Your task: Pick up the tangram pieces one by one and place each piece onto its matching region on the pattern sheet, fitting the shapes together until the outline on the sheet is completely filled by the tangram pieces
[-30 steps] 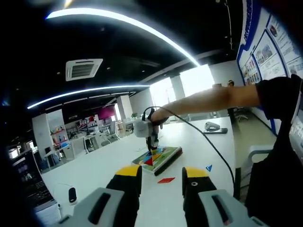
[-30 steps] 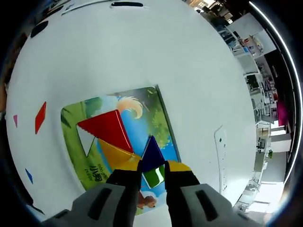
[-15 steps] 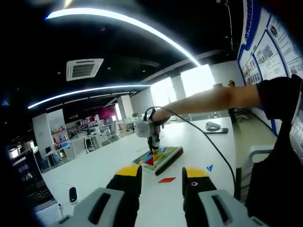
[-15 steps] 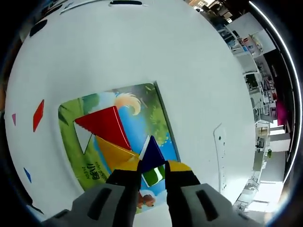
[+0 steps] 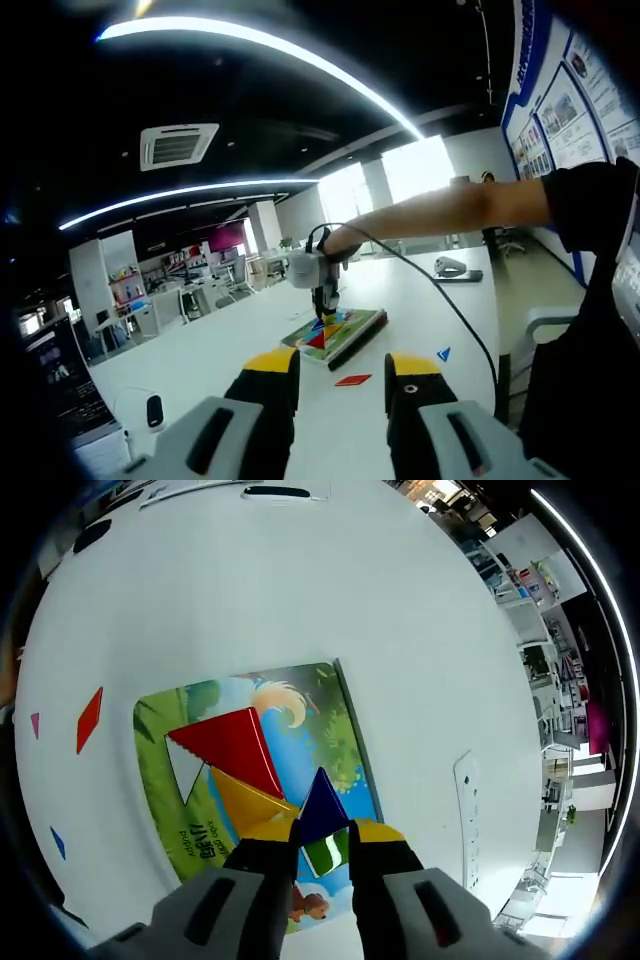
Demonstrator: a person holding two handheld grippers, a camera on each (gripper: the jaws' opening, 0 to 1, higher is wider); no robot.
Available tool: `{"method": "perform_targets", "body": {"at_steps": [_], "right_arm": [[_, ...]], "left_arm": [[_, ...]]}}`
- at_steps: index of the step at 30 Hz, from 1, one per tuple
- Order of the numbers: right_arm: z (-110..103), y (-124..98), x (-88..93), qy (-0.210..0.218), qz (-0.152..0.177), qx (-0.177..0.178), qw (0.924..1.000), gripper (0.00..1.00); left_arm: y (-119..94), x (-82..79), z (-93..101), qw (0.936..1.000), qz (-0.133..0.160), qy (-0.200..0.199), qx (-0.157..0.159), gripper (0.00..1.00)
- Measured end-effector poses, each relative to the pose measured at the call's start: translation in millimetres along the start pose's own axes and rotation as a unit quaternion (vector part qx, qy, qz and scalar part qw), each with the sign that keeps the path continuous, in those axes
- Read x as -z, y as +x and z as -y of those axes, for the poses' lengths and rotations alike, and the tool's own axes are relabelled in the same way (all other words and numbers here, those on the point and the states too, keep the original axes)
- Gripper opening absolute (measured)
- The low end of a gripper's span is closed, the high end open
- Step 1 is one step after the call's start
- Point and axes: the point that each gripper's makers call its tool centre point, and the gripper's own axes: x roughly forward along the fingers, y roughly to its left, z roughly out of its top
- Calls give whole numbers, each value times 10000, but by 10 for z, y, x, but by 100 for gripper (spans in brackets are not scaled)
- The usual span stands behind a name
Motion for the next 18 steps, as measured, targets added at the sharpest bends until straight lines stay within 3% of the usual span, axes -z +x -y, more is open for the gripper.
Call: {"method": "perform_targets", "body": {"at_steps": [8, 18], "right_arm": [[18, 28, 99, 125, -160, 66, 9998, 21], [8, 12, 91, 215, 11, 11, 9998, 21]], "left_arm": [[-8, -5, -6, 10000, 6, 0, -4, 35], [3, -3, 8, 10000, -1, 10, 4, 35]]}}
